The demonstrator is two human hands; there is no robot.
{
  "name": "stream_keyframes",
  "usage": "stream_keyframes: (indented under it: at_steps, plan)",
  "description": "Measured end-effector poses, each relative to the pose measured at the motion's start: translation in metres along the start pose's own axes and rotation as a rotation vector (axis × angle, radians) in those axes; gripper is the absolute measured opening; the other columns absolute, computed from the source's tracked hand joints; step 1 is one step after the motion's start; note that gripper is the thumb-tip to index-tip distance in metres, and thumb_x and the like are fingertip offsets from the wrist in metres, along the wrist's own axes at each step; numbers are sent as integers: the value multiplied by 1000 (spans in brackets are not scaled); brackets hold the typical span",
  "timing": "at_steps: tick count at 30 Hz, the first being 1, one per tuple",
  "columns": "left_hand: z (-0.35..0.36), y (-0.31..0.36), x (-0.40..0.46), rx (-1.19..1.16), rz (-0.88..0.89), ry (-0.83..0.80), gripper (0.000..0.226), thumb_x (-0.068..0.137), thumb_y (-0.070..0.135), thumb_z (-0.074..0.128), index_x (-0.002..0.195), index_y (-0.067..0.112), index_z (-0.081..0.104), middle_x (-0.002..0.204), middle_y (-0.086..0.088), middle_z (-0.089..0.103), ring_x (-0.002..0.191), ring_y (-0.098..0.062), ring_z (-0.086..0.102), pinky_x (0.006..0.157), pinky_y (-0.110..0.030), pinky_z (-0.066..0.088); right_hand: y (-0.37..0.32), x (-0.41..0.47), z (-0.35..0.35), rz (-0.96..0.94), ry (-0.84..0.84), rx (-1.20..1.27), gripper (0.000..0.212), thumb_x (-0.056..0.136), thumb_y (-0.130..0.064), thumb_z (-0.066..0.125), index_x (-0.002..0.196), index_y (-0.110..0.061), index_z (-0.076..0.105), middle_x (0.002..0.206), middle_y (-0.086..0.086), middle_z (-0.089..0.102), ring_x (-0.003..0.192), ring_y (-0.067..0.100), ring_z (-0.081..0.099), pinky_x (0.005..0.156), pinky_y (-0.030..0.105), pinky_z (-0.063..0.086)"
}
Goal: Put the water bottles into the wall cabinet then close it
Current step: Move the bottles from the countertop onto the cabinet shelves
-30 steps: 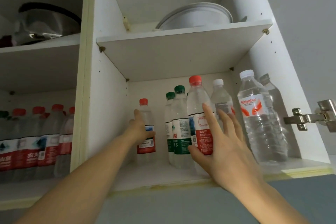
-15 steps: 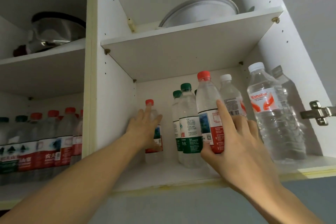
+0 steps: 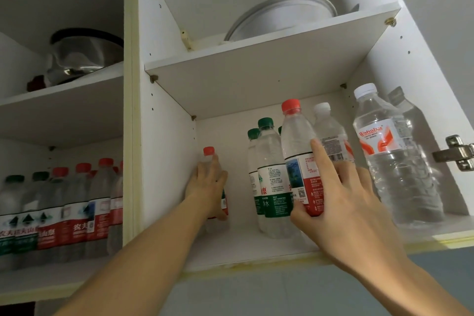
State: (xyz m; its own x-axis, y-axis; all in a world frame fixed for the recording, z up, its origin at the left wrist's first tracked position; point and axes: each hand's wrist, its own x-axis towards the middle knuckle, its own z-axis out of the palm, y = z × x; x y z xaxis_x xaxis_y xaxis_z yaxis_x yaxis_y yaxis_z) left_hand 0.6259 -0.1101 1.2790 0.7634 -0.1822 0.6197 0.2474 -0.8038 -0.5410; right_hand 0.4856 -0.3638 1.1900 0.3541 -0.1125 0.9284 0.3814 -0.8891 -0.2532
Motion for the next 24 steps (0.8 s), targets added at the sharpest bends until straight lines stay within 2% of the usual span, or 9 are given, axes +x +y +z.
stream_keyframes:
  at_steps: [3,11,14,16,18,19,21,22,24]
  plan:
    - [2,-1,0,50,-19,-16,120,80,71,68,162,15,0,166,-22,-16,151,-51,-7,125,-56,6,1,1,0,-18,12,12,107,79,-57,61,162,-34,-2,119,1,51,115,22,43,78,36,52]
    - [-7,12,-2,50,-68,-68,108,83,55,75,160,15,10,167,-23,-13,152,-48,-3,125,-54,7,4,2,2,-15,12,-6,106,81,-58,63,162,-34,-1,120,-1,50,117,21,42,78,36,50]
    - [-8,8,-5,-44,-47,21,79,92,44,67,154,13,28,166,-23,7,151,-43,13,124,-50,17,4,1,2,-7,6,14,106,80,-58,64,162,-36,0,121,-2,49,119,20,41,77,35,49]
    - [-16,9,-4,-436,-105,165,53,100,37,58,142,8,48,153,-19,35,139,-35,37,115,-43,34,3,1,2,5,6,26,106,79,-57,65,161,-38,1,124,-2,49,121,21,41,77,37,50]
    - [-32,10,-1,-1106,-248,282,38,103,32,54,131,6,60,135,-13,56,118,-25,56,98,-36,49,2,1,1,16,-5,37,105,78,-56,64,161,-40,0,128,-3,48,122,20,39,80,40,52]
    - [-39,10,1,-1416,-305,291,35,104,32,54,127,8,63,126,-10,63,109,-21,61,91,-33,53,2,1,0,19,-10,44,105,78,-56,63,160,-41,-1,129,-3,47,122,19,39,80,41,53]
    - [-48,9,4,-1903,-331,196,33,103,31,57,128,11,62,117,-4,68,103,-18,68,88,-33,58,1,0,-1,17,-10,50,105,79,-55,63,160,-43,-2,130,-3,47,122,19,39,81,43,55]
    - [-50,10,5,-2029,-292,118,34,102,30,60,131,12,60,117,-3,68,104,-18,69,86,-32,59,0,0,-1,17,-9,52,104,79,-55,63,160,-43,-2,132,-3,47,123,19,40,82,44,55]
    - [-47,15,5,-2104,-201,-69,42,99,27,64,138,14,54,121,-3,67,109,-21,68,85,-33,59,-1,1,-2,21,-12,51,105,79,-55,63,159,-44,-2,135,-3,46,125,20,41,84,45,55]
